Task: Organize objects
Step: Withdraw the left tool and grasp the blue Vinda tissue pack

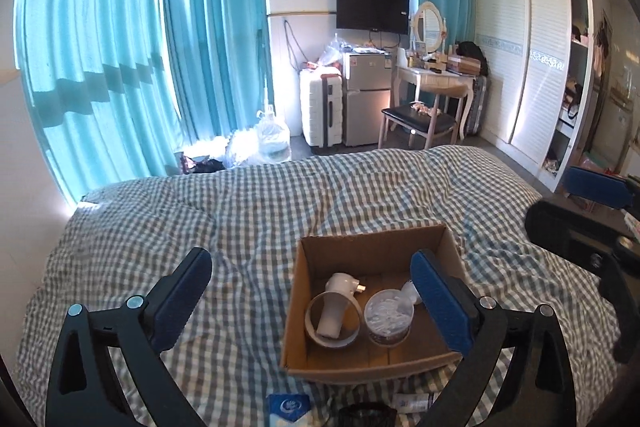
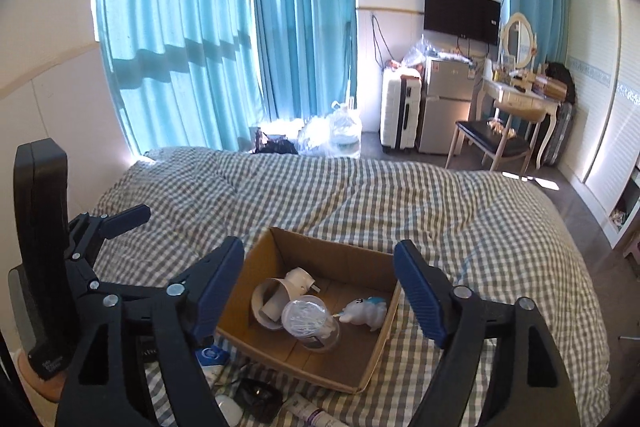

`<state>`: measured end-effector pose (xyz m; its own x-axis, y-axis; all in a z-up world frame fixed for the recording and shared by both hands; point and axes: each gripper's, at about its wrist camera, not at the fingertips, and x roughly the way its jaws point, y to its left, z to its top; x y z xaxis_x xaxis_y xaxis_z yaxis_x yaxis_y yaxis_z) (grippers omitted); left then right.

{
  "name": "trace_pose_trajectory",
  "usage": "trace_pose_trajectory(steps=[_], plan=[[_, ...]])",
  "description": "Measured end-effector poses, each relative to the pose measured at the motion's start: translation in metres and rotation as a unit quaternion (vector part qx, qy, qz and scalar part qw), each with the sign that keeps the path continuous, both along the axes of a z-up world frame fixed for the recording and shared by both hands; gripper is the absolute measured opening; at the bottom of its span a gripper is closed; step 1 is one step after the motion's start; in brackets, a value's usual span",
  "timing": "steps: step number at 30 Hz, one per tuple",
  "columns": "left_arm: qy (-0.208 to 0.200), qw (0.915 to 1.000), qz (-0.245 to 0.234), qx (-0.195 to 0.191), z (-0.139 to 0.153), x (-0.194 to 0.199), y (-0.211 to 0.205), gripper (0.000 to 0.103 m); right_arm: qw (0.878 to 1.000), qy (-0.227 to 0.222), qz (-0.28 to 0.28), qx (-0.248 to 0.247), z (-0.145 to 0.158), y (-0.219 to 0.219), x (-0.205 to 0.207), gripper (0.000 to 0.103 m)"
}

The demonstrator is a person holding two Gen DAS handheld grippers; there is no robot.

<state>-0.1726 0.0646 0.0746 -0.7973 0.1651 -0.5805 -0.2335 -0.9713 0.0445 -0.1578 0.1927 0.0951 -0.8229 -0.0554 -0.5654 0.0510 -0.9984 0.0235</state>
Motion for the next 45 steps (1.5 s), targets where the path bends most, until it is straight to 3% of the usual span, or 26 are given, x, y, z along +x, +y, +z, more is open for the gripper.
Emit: trace_pose_trajectory(steps=[7, 14, 18, 26, 32, 42, 44, 45], plan=[[0.02, 0.9997, 0.003, -0.011, 0.013, 0.047, -0.014, 0.103, 1.0, 0.021, 0.02, 0.008, 0.013, -0.018, 0.056, 0.094], [0.018, 0.9994, 0.028, -0.01, -0.008, 0.075, -0.031, 0.103, 0.999, -0.005, 0.026, 0.032, -0.017, -0.026, 0.079, 0.095], [0.001, 0.9985, 0.052, -0.018, -0.041, 0.082, -0.041, 0.103, 0.998, -0.027, 0.029, 0.039, -0.049, -0.024, 0.08, 0.095], [-0.105, 0.9919, 0.068, -0.023, -0.15, 0.079, -0.048, 0.103, 0.994, -0.086, 0.053, 0.049, -0.135, -0.024, 0.068, 0.095], [-0.153, 0.9844, 0.078, -0.04, -0.201, 0.065, -0.044, 0.103, 0.988, -0.132, 0.049, 0.056, -0.194, -0.02, 0.057, 0.095], [-0.213, 0.9722, 0.069, -0.068, -0.25, 0.031, -0.031, 0.101, 0.985, -0.161, 0.051, 0.034, -0.223, -0.016, 0.046, 0.095], [-0.213, 0.9723, 0.058, -0.077, -0.253, 0.028, -0.023, 0.096, 0.985, -0.164, 0.052, 0.03, -0.225, -0.016, 0.044, 0.095], [-0.214, 0.9718, 0.055, -0.082, -0.255, 0.027, -0.021, 0.087, 0.984, -0.166, 0.052, 0.03, -0.227, -0.016, 0.043, 0.095]])
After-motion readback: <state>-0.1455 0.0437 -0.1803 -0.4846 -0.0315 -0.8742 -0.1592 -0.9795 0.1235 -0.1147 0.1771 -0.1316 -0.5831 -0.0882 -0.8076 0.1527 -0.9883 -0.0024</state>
